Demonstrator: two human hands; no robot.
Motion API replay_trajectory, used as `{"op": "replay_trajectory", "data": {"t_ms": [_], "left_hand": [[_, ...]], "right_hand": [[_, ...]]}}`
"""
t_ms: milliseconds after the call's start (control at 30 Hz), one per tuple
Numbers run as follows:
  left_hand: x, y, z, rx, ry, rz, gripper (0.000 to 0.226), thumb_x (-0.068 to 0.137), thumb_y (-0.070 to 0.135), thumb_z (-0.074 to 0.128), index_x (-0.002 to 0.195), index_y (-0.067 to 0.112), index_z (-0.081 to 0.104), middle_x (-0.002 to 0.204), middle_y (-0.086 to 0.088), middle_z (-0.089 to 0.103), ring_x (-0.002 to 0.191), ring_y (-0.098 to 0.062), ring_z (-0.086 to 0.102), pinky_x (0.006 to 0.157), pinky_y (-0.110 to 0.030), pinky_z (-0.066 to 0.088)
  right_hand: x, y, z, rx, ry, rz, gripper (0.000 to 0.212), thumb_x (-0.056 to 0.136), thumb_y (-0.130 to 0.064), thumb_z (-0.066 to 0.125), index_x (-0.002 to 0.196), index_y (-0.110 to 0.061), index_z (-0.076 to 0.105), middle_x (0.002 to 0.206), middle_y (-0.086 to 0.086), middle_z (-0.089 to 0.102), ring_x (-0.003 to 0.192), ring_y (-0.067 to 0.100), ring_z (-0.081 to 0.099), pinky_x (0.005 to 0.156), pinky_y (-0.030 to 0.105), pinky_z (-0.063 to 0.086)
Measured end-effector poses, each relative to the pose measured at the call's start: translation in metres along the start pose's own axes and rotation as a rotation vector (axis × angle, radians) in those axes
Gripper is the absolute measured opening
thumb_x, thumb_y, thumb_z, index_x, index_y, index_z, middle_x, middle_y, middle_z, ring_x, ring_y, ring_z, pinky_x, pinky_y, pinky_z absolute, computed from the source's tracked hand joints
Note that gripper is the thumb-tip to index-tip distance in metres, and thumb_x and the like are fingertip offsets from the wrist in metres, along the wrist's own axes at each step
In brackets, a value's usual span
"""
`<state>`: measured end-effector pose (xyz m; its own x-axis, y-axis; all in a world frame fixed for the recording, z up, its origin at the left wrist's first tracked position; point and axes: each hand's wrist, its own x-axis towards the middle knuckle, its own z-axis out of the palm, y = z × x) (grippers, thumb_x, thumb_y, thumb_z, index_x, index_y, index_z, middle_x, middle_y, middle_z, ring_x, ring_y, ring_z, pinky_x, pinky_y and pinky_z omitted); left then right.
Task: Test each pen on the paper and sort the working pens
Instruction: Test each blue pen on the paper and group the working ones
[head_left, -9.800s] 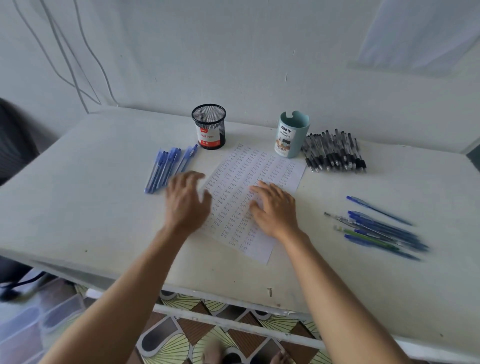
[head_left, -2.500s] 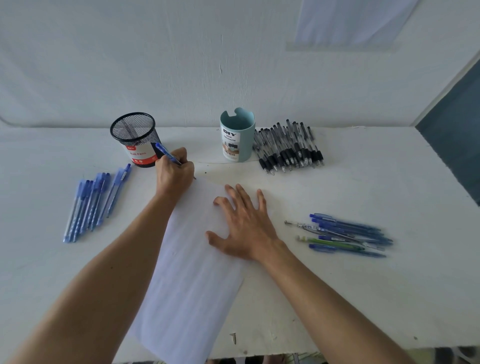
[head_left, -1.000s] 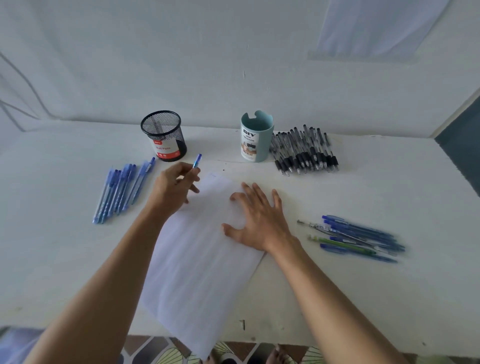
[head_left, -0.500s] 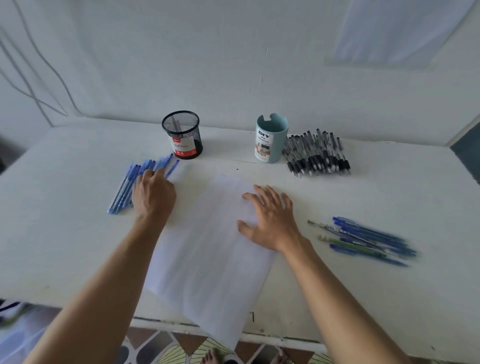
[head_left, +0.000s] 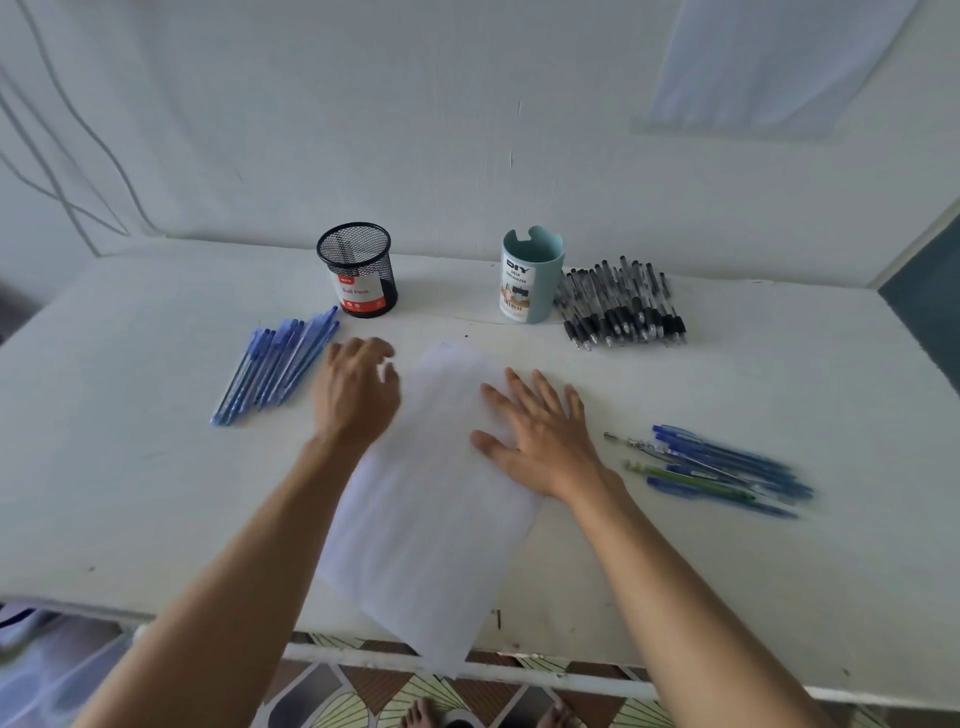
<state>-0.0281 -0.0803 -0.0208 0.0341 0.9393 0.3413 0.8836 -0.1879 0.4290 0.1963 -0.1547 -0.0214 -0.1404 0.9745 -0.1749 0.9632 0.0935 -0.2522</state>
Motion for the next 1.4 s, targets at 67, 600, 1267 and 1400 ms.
{"op": "replay_trajectory", "data": {"t_ms": [67, 600, 1267, 1400], "left_hand": [[-0.009, 0.018, 0.009, -0.072, -0.155, 0.151, 0.03, 0.095, 0.027, 0.057, 0.12, 0.016, 0.069, 0.125, -0.008, 0.065, 0.122, -0.033, 0.05, 0.098, -0.043, 0.038], [-0.023, 0.038, 0.026, 0.123, -0.414, 0.286, 0.071, 0.089, 0.064, 0.022, 0.148, 0.03, 0.041, 0.157, 0.005, 0.036, 0.147, -0.019, 0.023, 0.118, -0.037, 0.013], [-0.023, 0.036, 0.026, 0.117, -0.413, 0.288, 0.068, 0.089, 0.063, 0.025, 0.146, 0.031, 0.043, 0.156, 0.007, 0.037, 0.145, -0.016, 0.024, 0.116, -0.035, 0.013], [-0.022, 0.038, 0.025, 0.107, -0.414, 0.283, 0.065, 0.09, 0.061, 0.03, 0.146, 0.031, 0.043, 0.156, 0.007, 0.038, 0.145, -0.016, 0.024, 0.116, -0.036, 0.014]], "right_hand": [[0.002, 0.0, 0.001, -0.016, -0.014, 0.002, 0.071, 0.096, -0.071, 0.024, 0.158, -0.039, 0.008, 0.167, -0.006, -0.006, 0.153, 0.023, -0.011, 0.121, 0.052, -0.01], [-0.041, 0.071, -0.048, 0.025, 0.249, 0.647, 0.032, 0.09, -0.026, 0.047, 0.118, -0.022, 0.061, 0.122, 0.007, 0.056, 0.116, 0.029, 0.045, 0.095, 0.044, 0.032], [-0.048, 0.086, -0.042, 0.069, 0.494, 0.599, 0.04, 0.077, 0.008, 0.052, 0.084, -0.03, 0.064, 0.091, -0.012, 0.07, 0.087, 0.013, 0.06, 0.114, 0.04, 0.021], [-0.043, 0.076, -0.038, 0.021, 0.638, 0.506, 0.031, 0.085, 0.002, 0.063, 0.083, -0.029, 0.069, 0.095, -0.011, 0.071, 0.082, 0.015, 0.066, 0.113, 0.039, 0.014]]}}
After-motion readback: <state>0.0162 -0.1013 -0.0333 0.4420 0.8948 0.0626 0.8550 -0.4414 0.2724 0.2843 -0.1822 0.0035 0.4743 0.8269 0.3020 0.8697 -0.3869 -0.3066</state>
